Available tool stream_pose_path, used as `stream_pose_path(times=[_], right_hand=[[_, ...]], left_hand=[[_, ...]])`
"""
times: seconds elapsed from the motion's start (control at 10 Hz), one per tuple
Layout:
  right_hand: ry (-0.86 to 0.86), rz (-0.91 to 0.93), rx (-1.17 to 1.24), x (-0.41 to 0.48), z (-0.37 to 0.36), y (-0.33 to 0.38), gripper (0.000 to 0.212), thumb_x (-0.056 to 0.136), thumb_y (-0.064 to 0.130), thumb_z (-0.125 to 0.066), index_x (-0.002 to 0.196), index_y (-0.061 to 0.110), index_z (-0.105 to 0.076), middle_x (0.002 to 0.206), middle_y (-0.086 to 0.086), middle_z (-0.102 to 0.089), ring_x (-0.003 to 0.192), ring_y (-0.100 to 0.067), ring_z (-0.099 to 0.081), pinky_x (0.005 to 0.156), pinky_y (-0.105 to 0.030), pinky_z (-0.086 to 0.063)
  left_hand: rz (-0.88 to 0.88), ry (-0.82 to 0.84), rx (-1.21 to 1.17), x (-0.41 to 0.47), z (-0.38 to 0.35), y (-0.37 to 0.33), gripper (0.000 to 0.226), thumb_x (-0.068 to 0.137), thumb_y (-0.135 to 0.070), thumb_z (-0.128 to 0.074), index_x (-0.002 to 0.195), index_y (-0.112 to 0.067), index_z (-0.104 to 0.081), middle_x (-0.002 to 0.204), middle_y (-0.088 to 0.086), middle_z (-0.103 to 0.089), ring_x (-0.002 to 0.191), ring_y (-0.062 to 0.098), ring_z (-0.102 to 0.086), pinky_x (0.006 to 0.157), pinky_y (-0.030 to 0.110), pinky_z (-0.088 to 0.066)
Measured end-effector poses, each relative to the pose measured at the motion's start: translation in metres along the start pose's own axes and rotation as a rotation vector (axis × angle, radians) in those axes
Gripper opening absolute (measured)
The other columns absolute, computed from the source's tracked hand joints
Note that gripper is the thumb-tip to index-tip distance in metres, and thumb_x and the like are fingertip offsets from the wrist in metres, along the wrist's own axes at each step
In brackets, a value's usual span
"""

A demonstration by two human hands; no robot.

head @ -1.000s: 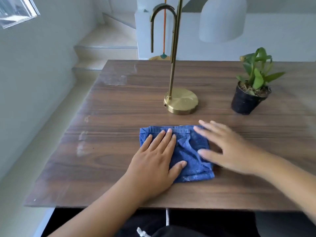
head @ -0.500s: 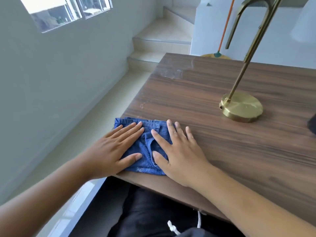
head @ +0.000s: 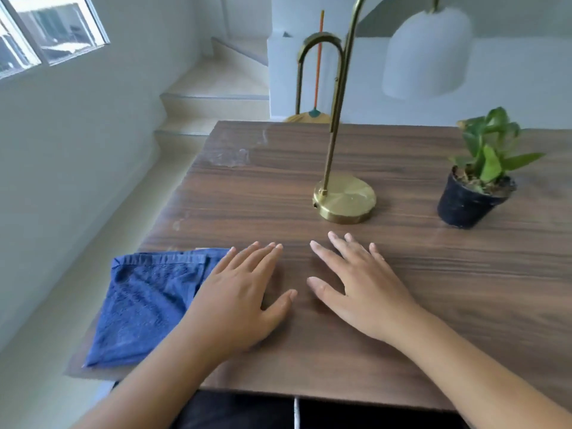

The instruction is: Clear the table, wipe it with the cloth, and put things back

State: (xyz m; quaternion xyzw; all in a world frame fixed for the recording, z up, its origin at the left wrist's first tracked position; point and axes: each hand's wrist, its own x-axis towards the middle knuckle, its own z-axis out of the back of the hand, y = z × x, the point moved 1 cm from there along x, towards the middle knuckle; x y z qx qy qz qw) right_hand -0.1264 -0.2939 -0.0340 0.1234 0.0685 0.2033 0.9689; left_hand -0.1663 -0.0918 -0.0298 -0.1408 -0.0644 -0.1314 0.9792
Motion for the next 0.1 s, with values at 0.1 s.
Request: stream_pose_path(times=[0.1], right_hand=[[-0.040,-0.174,-0.028,-0.0227,0.0148,-0.0472,0.070,0.086,0.071,-0.017,0.150,0.044,-0.009,0.162,0.008,0.000,0.148,-0.014,0.005,0.120,-0.042,-0.001]], left_hand=[[0.021,0.061,0.062,0.0184,-0.0152,-0.0290,0.084,0.079,-0.070,-0.017,0.151,-0.026,-0.023,0.157,-0.010,-0.022,0.145,0.011,-0.016,0.117,0.033,-0.008]])
